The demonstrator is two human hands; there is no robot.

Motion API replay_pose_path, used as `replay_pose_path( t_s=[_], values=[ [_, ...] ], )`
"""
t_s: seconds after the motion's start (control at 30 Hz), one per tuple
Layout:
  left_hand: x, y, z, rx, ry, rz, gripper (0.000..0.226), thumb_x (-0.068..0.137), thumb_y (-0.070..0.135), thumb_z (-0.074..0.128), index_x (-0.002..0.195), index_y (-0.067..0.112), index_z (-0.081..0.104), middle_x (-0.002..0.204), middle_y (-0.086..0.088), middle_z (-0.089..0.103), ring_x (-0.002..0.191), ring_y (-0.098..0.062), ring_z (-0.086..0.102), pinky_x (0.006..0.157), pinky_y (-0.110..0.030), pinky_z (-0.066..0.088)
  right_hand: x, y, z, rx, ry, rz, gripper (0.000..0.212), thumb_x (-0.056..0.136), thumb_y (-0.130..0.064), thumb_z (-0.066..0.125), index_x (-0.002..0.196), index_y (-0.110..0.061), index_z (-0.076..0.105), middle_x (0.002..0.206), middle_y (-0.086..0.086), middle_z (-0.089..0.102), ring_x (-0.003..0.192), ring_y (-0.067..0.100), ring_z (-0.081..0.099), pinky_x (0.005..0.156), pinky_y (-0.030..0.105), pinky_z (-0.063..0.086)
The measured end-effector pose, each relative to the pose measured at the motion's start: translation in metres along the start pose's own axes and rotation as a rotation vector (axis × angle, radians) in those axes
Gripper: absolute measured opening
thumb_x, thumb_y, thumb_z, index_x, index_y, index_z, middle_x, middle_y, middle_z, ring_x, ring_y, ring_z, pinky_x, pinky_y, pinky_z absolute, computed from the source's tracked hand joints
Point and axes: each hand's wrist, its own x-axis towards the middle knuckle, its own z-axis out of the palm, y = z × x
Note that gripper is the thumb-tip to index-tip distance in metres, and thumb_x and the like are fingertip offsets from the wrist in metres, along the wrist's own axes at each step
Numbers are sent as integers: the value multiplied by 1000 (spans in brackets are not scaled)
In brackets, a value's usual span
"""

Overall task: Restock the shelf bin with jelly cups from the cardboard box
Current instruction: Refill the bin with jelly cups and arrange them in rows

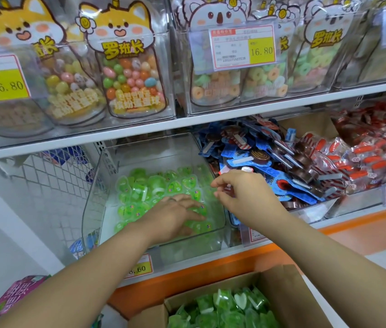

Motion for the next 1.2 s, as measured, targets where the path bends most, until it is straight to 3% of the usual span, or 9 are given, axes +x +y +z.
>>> replay_pose_path(
  t_s=[0.07, 0.17, 0.27, 0.43, 0.83, 0.93, 1.07, 1.2],
  values=[
    [1, -2, 1, 55, -10, 65, 55, 91, 39, 56, 142, 42, 35, 155, 16, 21, 146, -12, 6, 113, -28, 11, -2, 6, 2, -108, -19, -73, 25, 90, -27, 59, 114, -25, 67, 122, -8, 59, 109, 16, 52, 97, 38, 37],
    [3, -2, 1, 71, 3, 164, 57, 92, 31, 57, 144, 34, 35, 155, 12, 24, 146, -14, 8, 115, -25, 9, -7, 15, 8, -240, -34, -125, 31, 88, -30, 62, 118, -26, 66, 136, -9, 52, 118, 24, 48, 91, 39, 34],
    [5, -2, 3, 67, 0, 209, 54, 94, 29, 53, 145, 28, 34, 154, 8, 26, 146, -14, 14, 114, -19, 6, -6, 18, 11, -240, -6, -129, 28, 83, -26, 68, 111, -24, 70, 131, -5, 58, 111, 30, 55, 86, 43, 39],
    [6, -2, 3, 52, -14, 209, 50, 97, 28, 50, 145, 24, 36, 154, 5, 27, 143, -15, 24, 114, -22, 13, -3, 17, 11, -227, 3, -113, 28, 88, -28, 62, 115, -25, 67, 136, -9, 52, 118, 25, 48, 91, 39, 33],
    [4, 2, 1, 108, 12, 161, 50, 97, 37, 47, 145, 31, 35, 155, 9, 26, 138, -16, 33, 111, -25, 21, -5, 17, 12, -207, 4, -103, 29, 90, -29, 59, 118, -25, 66, 138, -11, 50, 121, 22, 45, 94, 38, 33],
    [2, -1, -1, 104, 40, 138, 51, 94, 42, 50, 143, 31, 38, 154, 9, 28, 136, -16, 35, 110, -25, 21, -6, 17, 15, -207, 61, -127, 25, 84, -24, 68, 108, -22, 71, 129, -5, 59, 112, 28, 54, 87, 42, 38],
    [-14, -16, -3, 69, 161, -23, 54, 92, 53, 46, 140, 30, 44, 146, 10, 41, 131, -14, 41, 108, -24, 24, -4, 14, 20, -196, 179, -189, 22, 70, -16, 79, 91, -20, 75, 109, 0, 69, 94, 31, 62, 77, 45, 44],
    [-28, -41, -1, 43, 435, -405, 45, 94, 43, 50, 137, 32, 45, 137, 9, 50, 124, -17, 48, 103, -29, 30, 2, 3, 25, -150, 208, -241, 21, 70, -14, 76, 90, -18, 75, 103, -1, 70, 91, 30, 63, 79, 44, 45]
  ],
)
